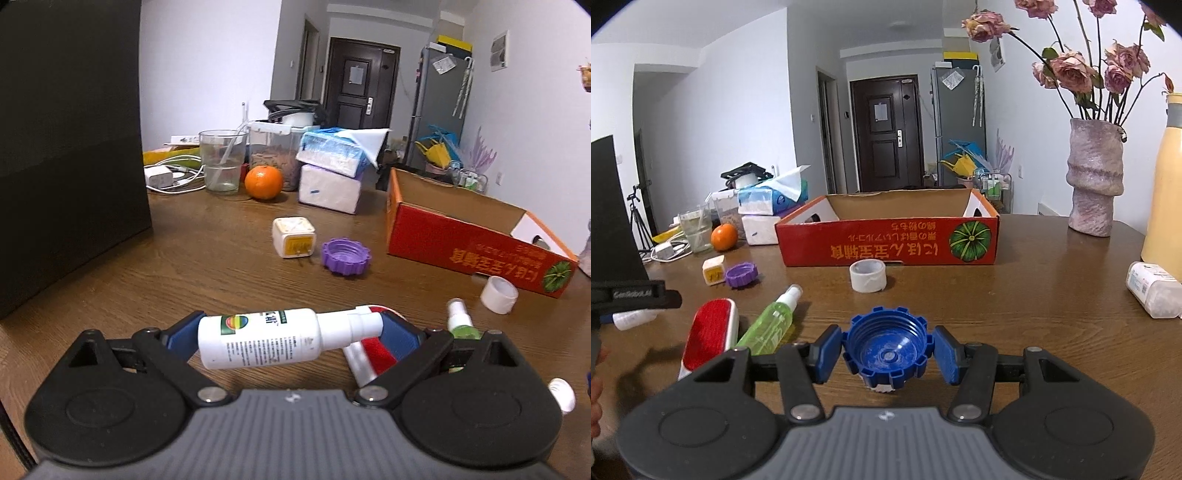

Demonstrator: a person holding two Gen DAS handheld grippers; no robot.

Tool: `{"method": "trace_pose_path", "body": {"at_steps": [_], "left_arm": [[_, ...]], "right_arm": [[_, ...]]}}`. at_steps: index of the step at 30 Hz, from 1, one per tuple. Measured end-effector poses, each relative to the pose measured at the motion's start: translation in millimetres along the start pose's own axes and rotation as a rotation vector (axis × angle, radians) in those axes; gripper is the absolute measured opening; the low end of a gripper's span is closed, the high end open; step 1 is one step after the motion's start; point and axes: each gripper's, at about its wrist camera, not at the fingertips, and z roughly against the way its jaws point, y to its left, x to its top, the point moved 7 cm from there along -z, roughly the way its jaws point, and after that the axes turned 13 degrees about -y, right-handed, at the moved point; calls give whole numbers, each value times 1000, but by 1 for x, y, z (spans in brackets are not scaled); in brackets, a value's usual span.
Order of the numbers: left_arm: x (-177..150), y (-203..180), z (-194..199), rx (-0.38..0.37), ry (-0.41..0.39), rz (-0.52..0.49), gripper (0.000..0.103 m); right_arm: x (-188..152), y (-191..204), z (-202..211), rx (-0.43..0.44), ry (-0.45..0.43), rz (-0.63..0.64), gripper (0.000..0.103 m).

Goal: Organize rigid objects
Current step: 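Carry the white spray bottle and blue cap over the red cardboard box with both tools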

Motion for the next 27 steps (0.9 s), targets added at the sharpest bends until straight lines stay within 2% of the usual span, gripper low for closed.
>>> {"method": "trace_pose_path", "body": {"at_steps": [11,27], "left_arm": [[21,-42,13,-91,-26,-38,99],[59,-99,1,-194,-96,-82,99]], "right_arm": [[30,-14,-4,-27,-35,8,53],[72,-22,-40,-34,-96,-8,53]]}}
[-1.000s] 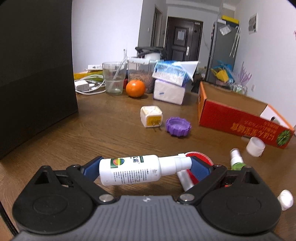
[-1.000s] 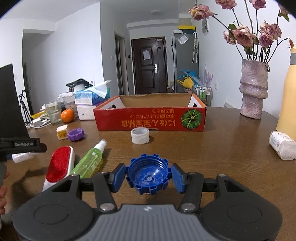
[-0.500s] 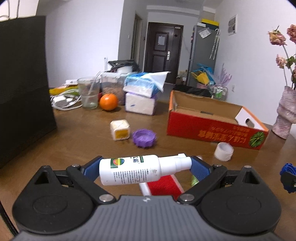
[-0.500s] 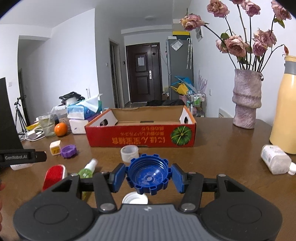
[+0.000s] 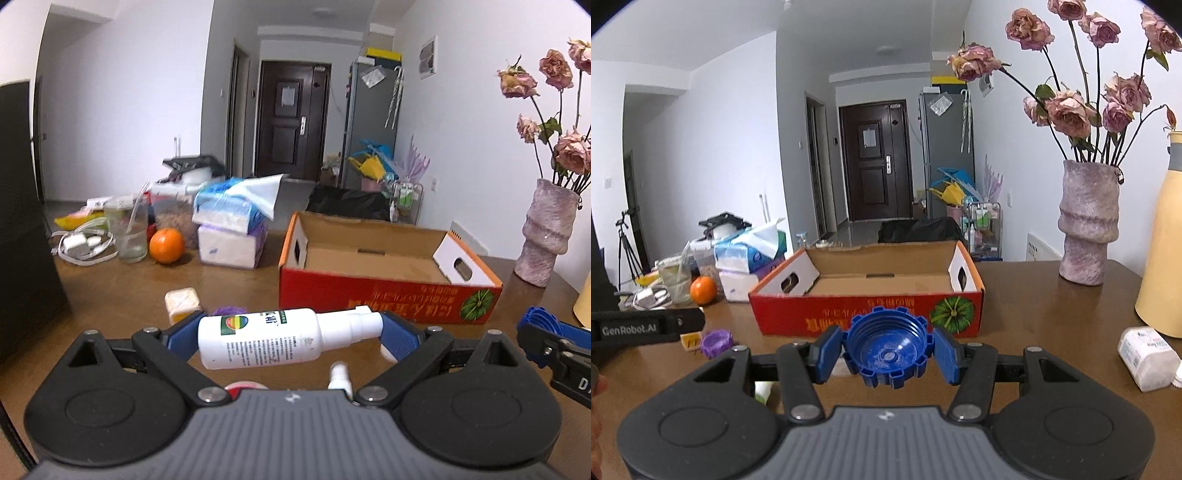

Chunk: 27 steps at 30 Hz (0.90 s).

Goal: Organize rigid objects
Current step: 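Carry the white spray bottle and blue cap over the red cardboard box with both tools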

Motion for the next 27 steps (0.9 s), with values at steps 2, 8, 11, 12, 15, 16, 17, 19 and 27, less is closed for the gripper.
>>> {"method": "trace_pose_path", "body": {"at_steps": [2,8,11,12,15,16,17,19,27], "left_arm": [[7,-4,-3,2,-20,5,99],[26,-17,-20,12,-85,-3,99],[32,-22,-29,12,-99,1,99],[33,-23,-33,13,-104,5,99],[36,-26,-43,11,-109,4,99],[37,-27,-44,13,-114,1,99],[38,-28,-46,11,-120,-1,99],[41,-30,-48,5,-132,-6,99],[45,-33,-57,-20,-140,-10,99]], "right_arm": [[3,-2,-7,-3,-13,-16,53],[11,-12,-31,1,-14,-31,53],[12,-13,-42,9,-10,-23,53],[13,-14,-46,12,-7,-20,53],[16,-16,-55,9,-12,-11,53],[19,-15,-57,12,-19,-8,53],[21,-14,-58,14,-26,-3,53],[24,-12,-60,16,-40,9,53],[27,-7,-72,11,-47,36,53]]}}
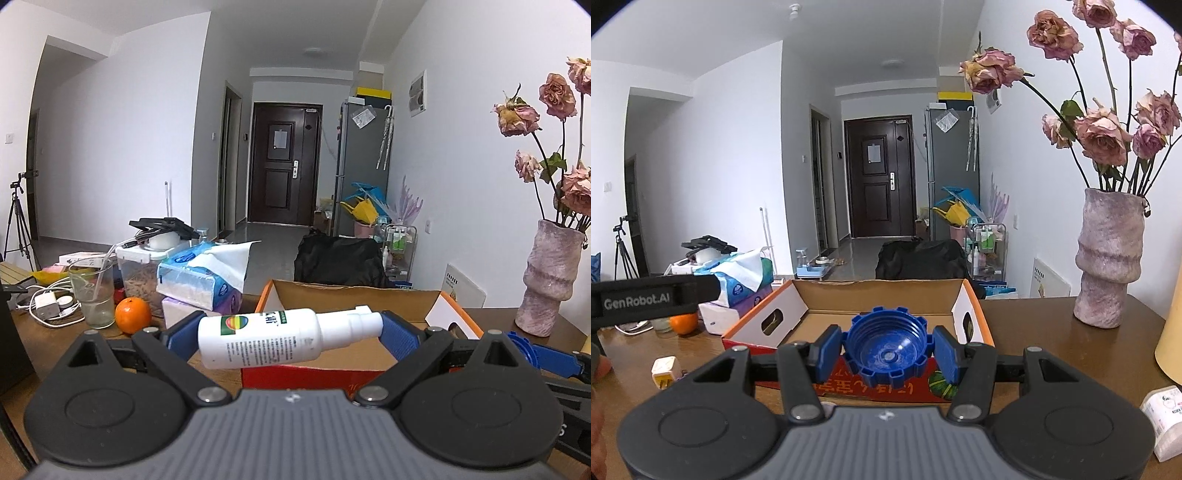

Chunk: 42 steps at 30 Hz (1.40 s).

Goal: Organize rigid objects
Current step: 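Carry the white spray bottle and blue cap over the red cardboard box with both tools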

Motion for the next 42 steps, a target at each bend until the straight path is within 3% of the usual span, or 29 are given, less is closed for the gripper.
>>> {"method": "trace_pose_path", "body": {"at_steps": [29,42], "left_arm": [[8,-22,-90,-76,2,-73,99],[-3,-25,-136,-79,52,-86,99]], "right_arm": [[6,-19,-91,-60,17,6,53],[-5,-27,-132,-81,57,16,53]]}}
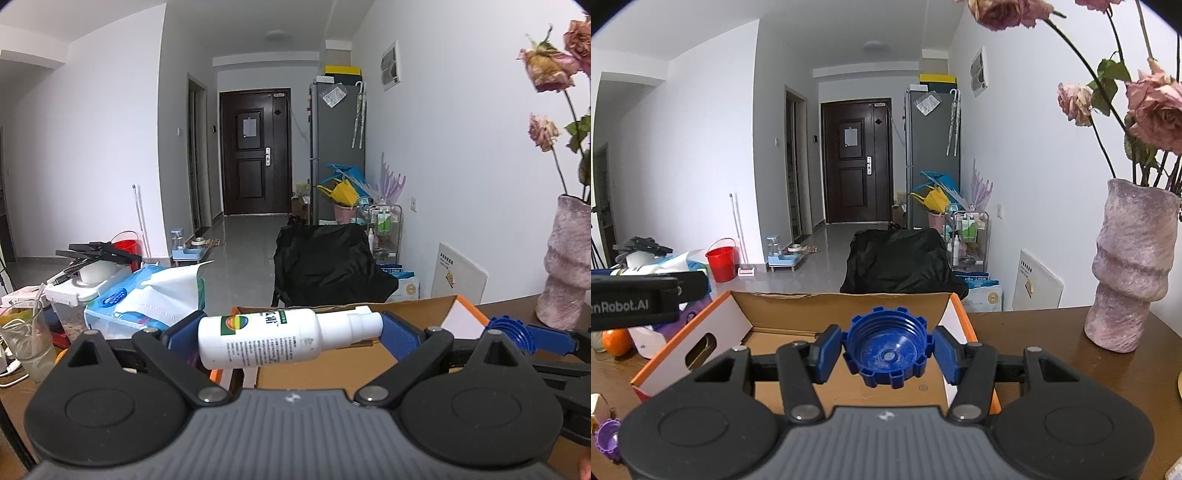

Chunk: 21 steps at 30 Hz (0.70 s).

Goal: Organize rigid objects
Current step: 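Carry the white spray bottle and blue cap over the red cardboard box with both tools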

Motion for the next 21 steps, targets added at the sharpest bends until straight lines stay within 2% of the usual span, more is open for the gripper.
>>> {"method": "trace_pose_path", "body": {"at_steps": [10,21], "left_arm": [[-20,0,-25,-1,64,-1,99],[-39,-3,-38,-16,97,-29,99]], "right_arm": [[-16,-2,-24,-12,42,7,53],[-36,-4,-36,-12,72,-2,53]]}}
